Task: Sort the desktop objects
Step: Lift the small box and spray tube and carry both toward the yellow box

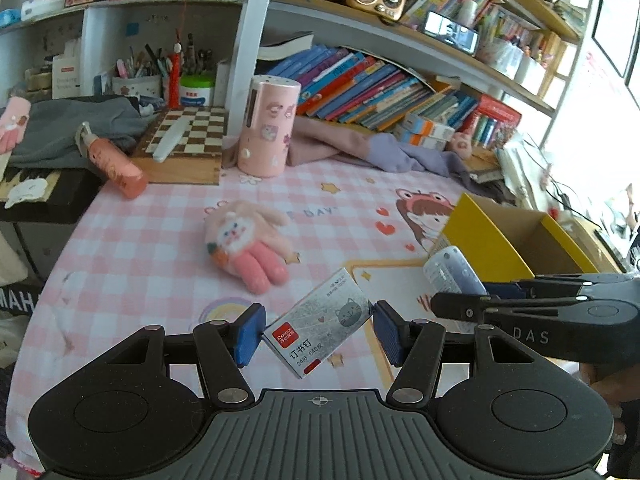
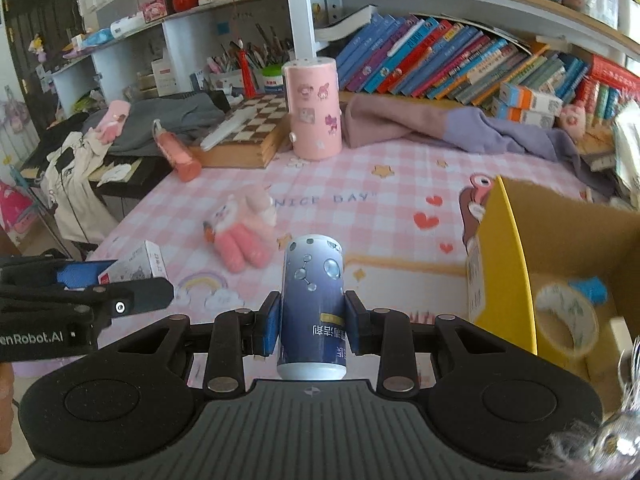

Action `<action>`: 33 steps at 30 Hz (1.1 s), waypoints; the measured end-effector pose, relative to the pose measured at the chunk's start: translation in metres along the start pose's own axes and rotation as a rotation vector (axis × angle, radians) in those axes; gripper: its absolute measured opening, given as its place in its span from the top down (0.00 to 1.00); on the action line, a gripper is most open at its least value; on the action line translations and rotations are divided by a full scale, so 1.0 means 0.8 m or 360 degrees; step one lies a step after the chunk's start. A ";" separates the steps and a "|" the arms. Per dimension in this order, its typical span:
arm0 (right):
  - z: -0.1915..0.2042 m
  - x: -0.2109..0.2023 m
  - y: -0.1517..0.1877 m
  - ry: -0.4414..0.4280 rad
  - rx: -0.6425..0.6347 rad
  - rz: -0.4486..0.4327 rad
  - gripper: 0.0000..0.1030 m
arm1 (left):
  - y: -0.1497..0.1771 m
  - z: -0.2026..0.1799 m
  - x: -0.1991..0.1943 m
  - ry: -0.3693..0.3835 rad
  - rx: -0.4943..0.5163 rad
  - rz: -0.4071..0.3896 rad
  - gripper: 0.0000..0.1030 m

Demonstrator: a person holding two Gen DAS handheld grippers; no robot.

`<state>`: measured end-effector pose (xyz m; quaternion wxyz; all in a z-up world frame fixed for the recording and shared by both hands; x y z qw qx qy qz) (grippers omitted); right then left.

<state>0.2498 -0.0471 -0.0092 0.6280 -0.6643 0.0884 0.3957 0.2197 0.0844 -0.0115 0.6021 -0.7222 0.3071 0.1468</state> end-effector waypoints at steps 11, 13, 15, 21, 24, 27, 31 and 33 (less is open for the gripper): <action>0.033 -0.057 0.065 0.0037 0.0078 0.0042 0.71 | 0.040 -0.011 -0.063 0.0087 0.0035 0.0010 0.43; 0.039 -0.067 0.074 0.0041 0.0095 0.0044 0.71 | 0.047 -0.015 -0.072 0.0103 0.0039 0.0013 0.43; 0.044 -0.075 0.082 0.0049 0.0103 0.0043 0.71 | 0.053 -0.017 -0.080 0.0117 0.0048 0.0012 0.43; 0.054 -0.104 0.109 0.0093 0.0138 0.0031 0.71 | 0.071 -0.031 -0.100 0.0194 0.0084 0.0020 0.43; 0.054 -0.118 0.126 0.0132 0.0165 0.0035 0.71 | 0.081 -0.043 -0.104 0.0248 0.0111 0.0046 0.43; 0.049 -0.134 0.142 0.0186 0.0212 0.0038 0.71 | 0.088 -0.057 -0.106 0.0312 0.0151 0.0064 0.43; 0.040 -0.154 0.156 0.0255 0.0268 0.0032 0.71 | 0.094 -0.079 -0.109 0.0393 0.0206 0.0075 0.43; 0.036 -0.163 0.161 0.0286 0.0286 0.0029 0.71 | 0.096 -0.090 -0.108 0.0431 0.0232 0.0081 0.43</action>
Point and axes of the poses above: each gripper's, at about its wrist camera, not at the fingertips, and x roughly the way its jaws point, z to its left, y to its underside, the point moved 8 cm from there along x, roughly the way its jaws point, and after that the axes turned 3 degrees about -z, right-handed, at the moved point
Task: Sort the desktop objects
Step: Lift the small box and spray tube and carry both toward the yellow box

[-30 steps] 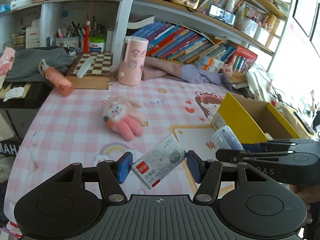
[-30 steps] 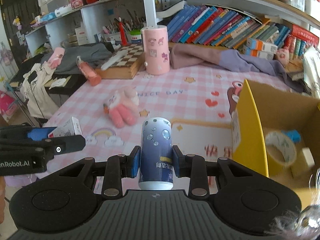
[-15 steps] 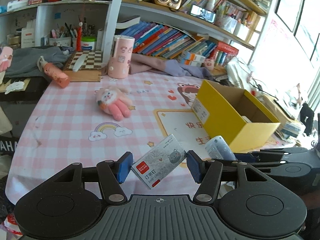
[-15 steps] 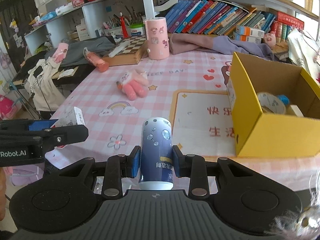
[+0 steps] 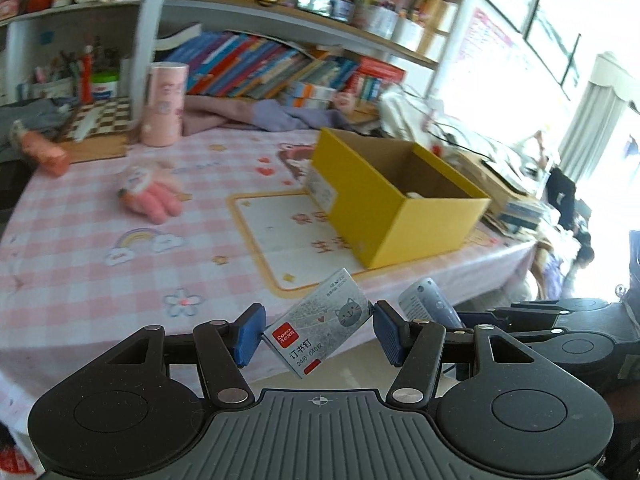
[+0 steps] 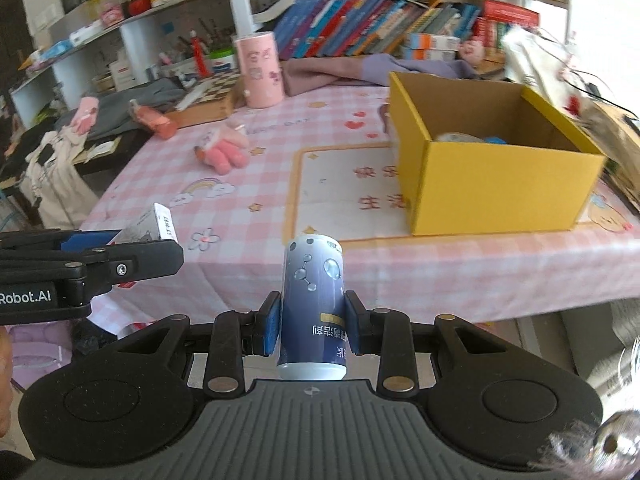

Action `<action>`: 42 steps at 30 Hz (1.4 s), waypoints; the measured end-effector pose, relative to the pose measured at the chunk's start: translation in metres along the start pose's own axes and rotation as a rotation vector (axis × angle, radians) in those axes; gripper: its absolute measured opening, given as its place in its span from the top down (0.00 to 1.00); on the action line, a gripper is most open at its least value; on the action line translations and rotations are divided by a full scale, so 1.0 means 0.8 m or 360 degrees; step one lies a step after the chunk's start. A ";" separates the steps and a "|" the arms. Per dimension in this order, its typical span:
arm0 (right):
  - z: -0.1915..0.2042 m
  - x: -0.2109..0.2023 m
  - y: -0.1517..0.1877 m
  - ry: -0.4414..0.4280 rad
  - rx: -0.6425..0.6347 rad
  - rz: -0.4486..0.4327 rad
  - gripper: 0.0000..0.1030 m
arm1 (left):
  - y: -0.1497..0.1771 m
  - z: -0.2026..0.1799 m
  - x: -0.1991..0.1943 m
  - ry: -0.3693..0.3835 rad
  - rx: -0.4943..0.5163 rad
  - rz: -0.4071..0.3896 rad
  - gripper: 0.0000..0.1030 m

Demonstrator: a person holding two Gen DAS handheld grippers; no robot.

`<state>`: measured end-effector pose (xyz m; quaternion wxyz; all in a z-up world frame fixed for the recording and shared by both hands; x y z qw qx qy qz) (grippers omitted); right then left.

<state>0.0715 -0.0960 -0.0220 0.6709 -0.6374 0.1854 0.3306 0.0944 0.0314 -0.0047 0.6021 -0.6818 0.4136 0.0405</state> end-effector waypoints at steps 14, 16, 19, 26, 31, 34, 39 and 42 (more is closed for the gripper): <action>-0.061 -0.040 0.033 0.0180 0.0214 0.0004 0.71 | 0.008 -0.076 0.030 0.0232 0.0223 0.0096 0.43; -0.067 -0.043 0.034 0.0193 0.0224 -0.0005 0.71 | 0.007 -0.084 0.034 0.0244 0.0246 0.0099 0.43; -0.078 -0.046 0.034 0.0213 0.0230 -0.0014 0.71 | 0.006 -0.092 0.043 0.0253 0.0245 0.0109 0.43; -0.104 -0.044 0.030 0.0227 0.0263 -0.0011 0.71 | -0.001 -0.109 0.061 0.0254 0.0275 0.0120 0.43; -0.118 -0.042 0.025 0.0230 0.0272 -0.0011 0.71 | -0.006 -0.121 0.073 0.0264 0.0314 0.0123 0.43; -0.128 -0.041 0.022 0.0238 0.0280 -0.0012 0.71 | -0.010 -0.128 0.081 0.0282 0.0335 0.0123 0.43; -0.147 -0.038 0.019 0.0260 0.0305 -0.0010 0.71 | -0.013 -0.139 0.095 0.0304 0.0357 0.0128 0.43; -0.157 -0.036 0.017 0.0273 0.0315 -0.0011 0.71 | -0.019 -0.145 0.105 0.0314 0.0357 0.0128 0.43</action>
Point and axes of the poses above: each gripper's, at about its wrist camera, not at the fingertips, and x roughly the way its jaws point, z to its left, y to its underside, the point moved 8 cm from there along x, roughly the way its jaws point, and after that the axes turned 3 degrees about -z, right-handed, at the moved point
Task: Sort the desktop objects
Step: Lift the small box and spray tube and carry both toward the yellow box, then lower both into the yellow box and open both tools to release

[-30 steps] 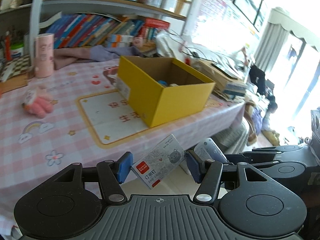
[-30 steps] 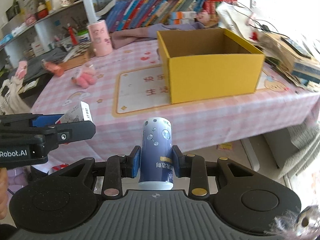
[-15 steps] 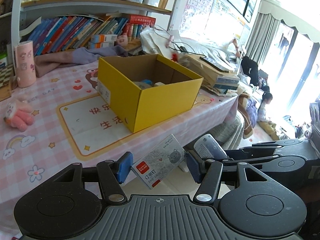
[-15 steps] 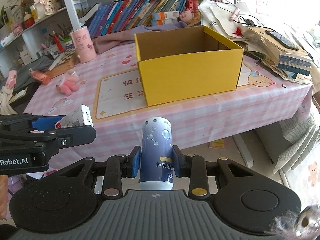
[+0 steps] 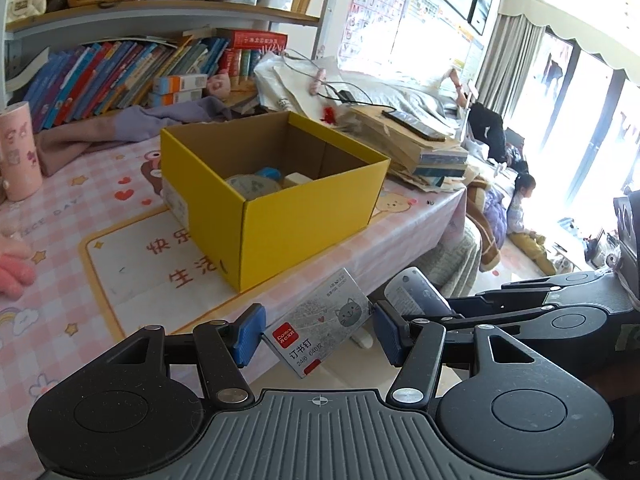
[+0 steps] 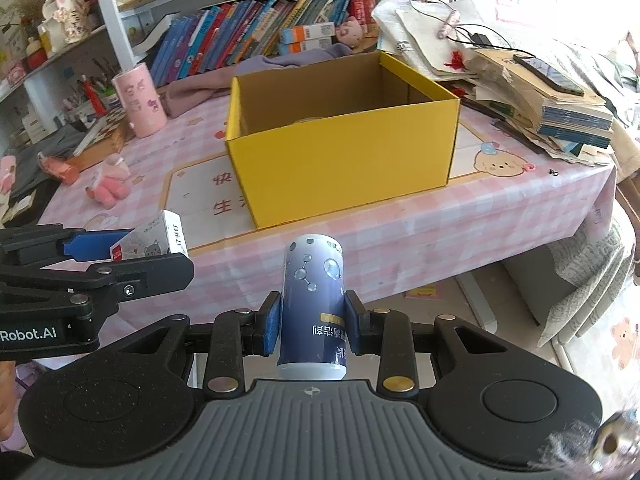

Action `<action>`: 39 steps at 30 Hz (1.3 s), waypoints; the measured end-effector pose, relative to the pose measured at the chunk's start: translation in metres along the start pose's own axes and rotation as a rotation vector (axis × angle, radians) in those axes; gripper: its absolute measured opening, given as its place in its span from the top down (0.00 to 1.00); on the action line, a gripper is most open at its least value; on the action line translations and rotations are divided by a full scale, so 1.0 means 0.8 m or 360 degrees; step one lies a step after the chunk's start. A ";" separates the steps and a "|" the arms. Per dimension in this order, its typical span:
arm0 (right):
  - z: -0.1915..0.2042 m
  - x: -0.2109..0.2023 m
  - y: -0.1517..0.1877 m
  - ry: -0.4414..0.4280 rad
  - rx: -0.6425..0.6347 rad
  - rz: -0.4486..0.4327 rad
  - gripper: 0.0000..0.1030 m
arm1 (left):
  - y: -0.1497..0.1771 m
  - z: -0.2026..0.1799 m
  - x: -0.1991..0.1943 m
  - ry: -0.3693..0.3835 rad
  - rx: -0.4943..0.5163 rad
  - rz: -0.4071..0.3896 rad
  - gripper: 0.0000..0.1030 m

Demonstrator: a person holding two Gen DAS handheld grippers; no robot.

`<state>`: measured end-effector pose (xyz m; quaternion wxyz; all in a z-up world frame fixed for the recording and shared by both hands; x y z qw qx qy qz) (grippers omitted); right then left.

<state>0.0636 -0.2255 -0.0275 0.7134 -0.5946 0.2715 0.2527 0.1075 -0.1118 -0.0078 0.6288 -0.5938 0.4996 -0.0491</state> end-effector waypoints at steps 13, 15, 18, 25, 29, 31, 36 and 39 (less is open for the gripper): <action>-0.051 0.022 -0.052 0.0016 0.0024 -0.0048 0.71 | -0.056 -0.008 0.044 0.0003 -0.0053 -0.0083 0.43; -0.058 0.026 -0.068 0.0005 0.0002 -0.0073 0.71 | -0.068 -0.008 0.050 -0.0010 -0.0054 -0.0104 0.43; -0.068 0.030 -0.095 -0.0023 -0.0014 -0.0118 0.71 | -0.088 -0.006 0.059 -0.0044 -0.0055 -0.0153 0.43; -0.085 0.040 -0.167 -0.0109 -0.0091 -0.0250 0.71 | -0.134 0.004 0.080 -0.0174 -0.0056 -0.0249 0.43; -0.091 0.049 -0.207 -0.0180 -0.0148 -0.0324 0.71 | -0.156 0.009 0.091 -0.0258 -0.0041 -0.0298 0.43; -0.092 0.056 -0.227 -0.0212 -0.0175 -0.0358 0.71 | -0.165 0.012 0.099 -0.0292 -0.0031 -0.0305 0.43; -0.094 0.082 -0.258 -0.0274 -0.0236 -0.0385 0.71 | -0.173 0.020 0.125 -0.0372 -0.0020 -0.0268 0.43; -0.094 0.103 -0.265 -0.0309 -0.0271 -0.0358 0.71 | -0.170 0.026 0.143 -0.0416 0.0002 -0.0222 0.43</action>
Point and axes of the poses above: each gripper's, at about its wrist camera, not at the fingertips, and x roughly the way its jaws point, z to its left, y to its underside, the point moved 8 cm from there along x, roughly the way its jaws point, and after that the axes turned 3 degrees about -z, right-handed, at the moved point
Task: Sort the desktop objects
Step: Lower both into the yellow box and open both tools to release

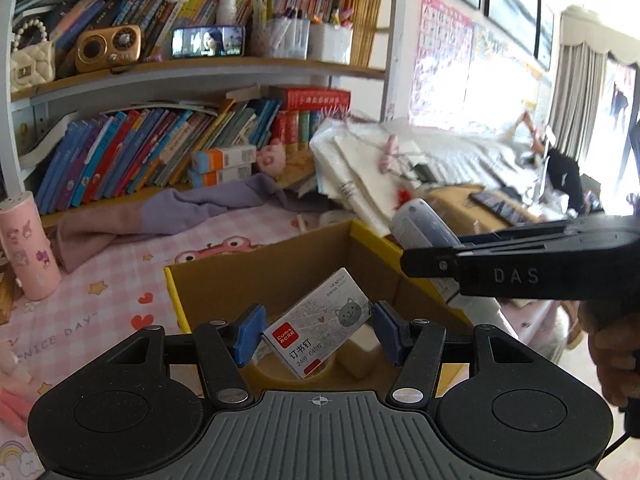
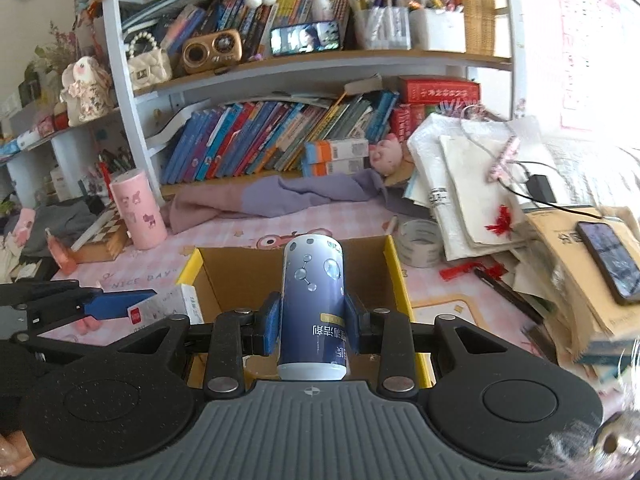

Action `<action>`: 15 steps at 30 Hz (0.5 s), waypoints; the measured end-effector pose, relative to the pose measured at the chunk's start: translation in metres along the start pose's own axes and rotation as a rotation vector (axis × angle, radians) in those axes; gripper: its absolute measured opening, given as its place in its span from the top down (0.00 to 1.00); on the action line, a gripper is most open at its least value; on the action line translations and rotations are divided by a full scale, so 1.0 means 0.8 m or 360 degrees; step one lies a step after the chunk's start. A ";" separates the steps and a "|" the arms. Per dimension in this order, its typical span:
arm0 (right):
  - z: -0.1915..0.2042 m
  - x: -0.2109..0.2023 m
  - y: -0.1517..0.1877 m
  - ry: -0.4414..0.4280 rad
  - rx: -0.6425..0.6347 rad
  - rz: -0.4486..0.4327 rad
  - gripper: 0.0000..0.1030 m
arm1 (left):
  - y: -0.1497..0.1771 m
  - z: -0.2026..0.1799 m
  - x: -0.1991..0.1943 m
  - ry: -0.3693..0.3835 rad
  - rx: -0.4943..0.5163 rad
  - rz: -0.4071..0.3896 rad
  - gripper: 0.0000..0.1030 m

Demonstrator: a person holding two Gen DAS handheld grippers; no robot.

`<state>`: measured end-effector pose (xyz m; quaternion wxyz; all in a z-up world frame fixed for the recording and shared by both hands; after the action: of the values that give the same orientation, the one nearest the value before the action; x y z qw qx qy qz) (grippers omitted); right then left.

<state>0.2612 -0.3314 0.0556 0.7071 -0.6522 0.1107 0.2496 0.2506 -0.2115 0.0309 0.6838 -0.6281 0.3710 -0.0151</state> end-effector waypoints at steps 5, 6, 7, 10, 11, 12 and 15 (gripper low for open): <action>-0.002 0.042 0.011 -0.0063 -0.0057 0.0100 0.71 | 0.017 0.004 0.029 -0.0060 0.0021 0.0097 0.43; -0.003 0.049 0.013 -0.0073 -0.0068 0.0122 0.71 | 0.020 0.004 0.033 -0.0065 0.0024 0.0115 0.43; -0.003 0.058 0.018 -0.0084 -0.0080 0.0150 0.71 | 0.024 0.005 0.039 -0.0073 0.0029 0.0137 0.43; -0.003 0.076 0.028 -0.0109 -0.0112 0.0215 0.71 | 0.036 0.008 0.052 -0.0092 0.0038 0.0203 0.43; -0.003 0.082 0.032 -0.0118 -0.0124 0.0236 0.71 | 0.040 0.009 0.055 -0.0097 0.0038 0.0220 0.43; -0.003 0.087 0.035 -0.0128 -0.0138 0.0256 0.71 | 0.044 0.011 0.059 -0.0100 0.0038 0.0242 0.43; -0.004 0.102 0.045 -0.0147 -0.0171 0.0317 0.71 | 0.055 0.012 0.068 -0.0108 0.0038 0.0300 0.43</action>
<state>0.3133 -0.3164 -0.0154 0.6473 -0.6627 0.1288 0.3538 0.2758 -0.2205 -0.0343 0.7017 -0.5824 0.4049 0.0661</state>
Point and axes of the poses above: each gripper's, at about its wrist camera, not at the fingertips, and x roughly the way its jaws point, z to its left, y to its underside, the point moved 8 cm from there along x, roughly the way its jaws point, and after that the axes turned 3 degrees about -z, right-handed, at the moved point
